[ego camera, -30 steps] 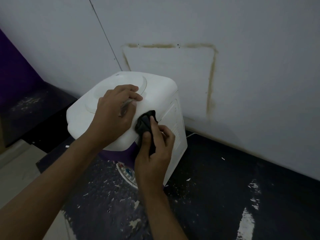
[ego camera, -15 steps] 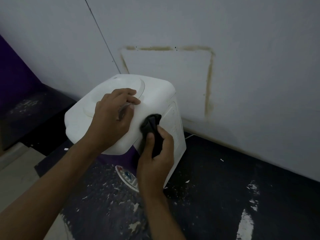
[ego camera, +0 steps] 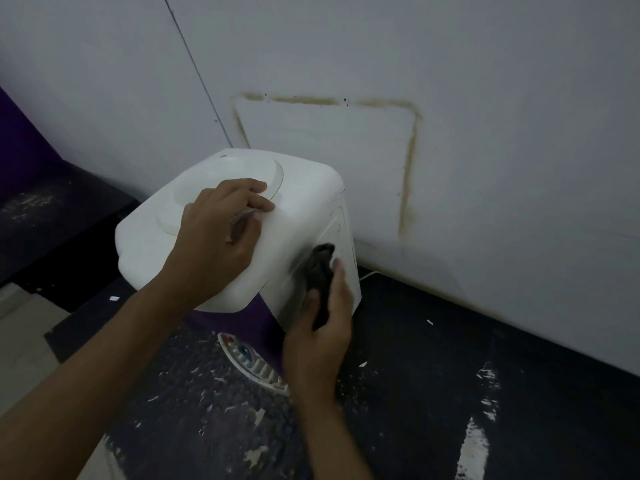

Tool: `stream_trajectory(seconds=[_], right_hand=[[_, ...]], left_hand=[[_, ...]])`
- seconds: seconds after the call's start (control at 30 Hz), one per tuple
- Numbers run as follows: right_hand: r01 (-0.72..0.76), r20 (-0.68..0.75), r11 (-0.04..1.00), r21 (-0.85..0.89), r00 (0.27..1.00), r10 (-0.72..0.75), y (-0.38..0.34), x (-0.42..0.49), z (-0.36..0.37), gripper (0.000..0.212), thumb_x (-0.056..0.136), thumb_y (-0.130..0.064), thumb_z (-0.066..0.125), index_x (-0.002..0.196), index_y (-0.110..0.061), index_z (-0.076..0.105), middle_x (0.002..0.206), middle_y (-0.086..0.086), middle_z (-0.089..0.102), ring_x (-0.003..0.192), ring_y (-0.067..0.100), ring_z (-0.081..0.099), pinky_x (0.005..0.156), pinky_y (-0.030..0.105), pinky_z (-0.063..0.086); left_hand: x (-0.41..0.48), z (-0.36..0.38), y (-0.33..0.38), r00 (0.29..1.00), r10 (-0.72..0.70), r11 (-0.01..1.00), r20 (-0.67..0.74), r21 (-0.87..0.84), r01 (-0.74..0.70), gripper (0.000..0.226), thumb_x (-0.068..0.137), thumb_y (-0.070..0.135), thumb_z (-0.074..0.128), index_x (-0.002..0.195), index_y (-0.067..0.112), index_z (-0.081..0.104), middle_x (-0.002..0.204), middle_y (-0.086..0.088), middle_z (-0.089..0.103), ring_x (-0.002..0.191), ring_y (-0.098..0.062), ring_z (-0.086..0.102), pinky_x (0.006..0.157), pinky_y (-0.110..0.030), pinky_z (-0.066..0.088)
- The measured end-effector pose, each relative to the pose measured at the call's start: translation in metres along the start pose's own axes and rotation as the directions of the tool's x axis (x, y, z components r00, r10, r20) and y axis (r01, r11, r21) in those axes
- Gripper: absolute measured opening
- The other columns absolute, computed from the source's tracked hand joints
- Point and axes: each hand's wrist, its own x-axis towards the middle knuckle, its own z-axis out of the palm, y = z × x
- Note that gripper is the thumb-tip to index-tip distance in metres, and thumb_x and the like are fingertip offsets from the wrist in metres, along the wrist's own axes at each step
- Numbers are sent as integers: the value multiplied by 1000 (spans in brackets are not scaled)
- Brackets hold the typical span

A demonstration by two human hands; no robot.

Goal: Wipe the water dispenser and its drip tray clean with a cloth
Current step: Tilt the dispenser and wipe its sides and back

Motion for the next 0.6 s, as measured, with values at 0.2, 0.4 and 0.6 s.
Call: stream_trajectory(seconds=[0.2, 0.4, 0.6], right_hand=[[-165, -27, 983, 77, 985, 168, 0, 111, -15, 48, 101, 0, 45, 143, -24, 48, 127, -16, 52, 119, 2, 49, 85, -4, 39], [-152, 35, 987, 61, 988, 150, 13, 142, -7, 48, 94, 11, 45, 131, -17, 58, 125, -2, 61, 118, 11, 57, 91, 6, 46], [-112, 52, 993, 46, 993, 110, 15, 136, -10, 47, 92, 13, 47, 126, -14, 64, 120, -5, 65, 114, 4, 59, 101, 17, 46]], left_hand=[[1, 2, 0, 999, -32, 999, 18, 3, 32, 25, 92, 23, 51, 107, 14, 69, 132, -2, 63, 119, -25, 56, 98, -42, 38], [1, 2, -1, 1000, -29, 1000, 6, 8, 29, 23, 91, 22, 52, 106, 15, 68, 131, -3, 64, 116, -28, 57, 96, -43, 38], [2, 3, 1, 999, -33, 999, -1, 23, 33, 23, 91, 23, 51, 104, 14, 68, 130, -3, 64, 115, -27, 56, 93, -39, 33]])
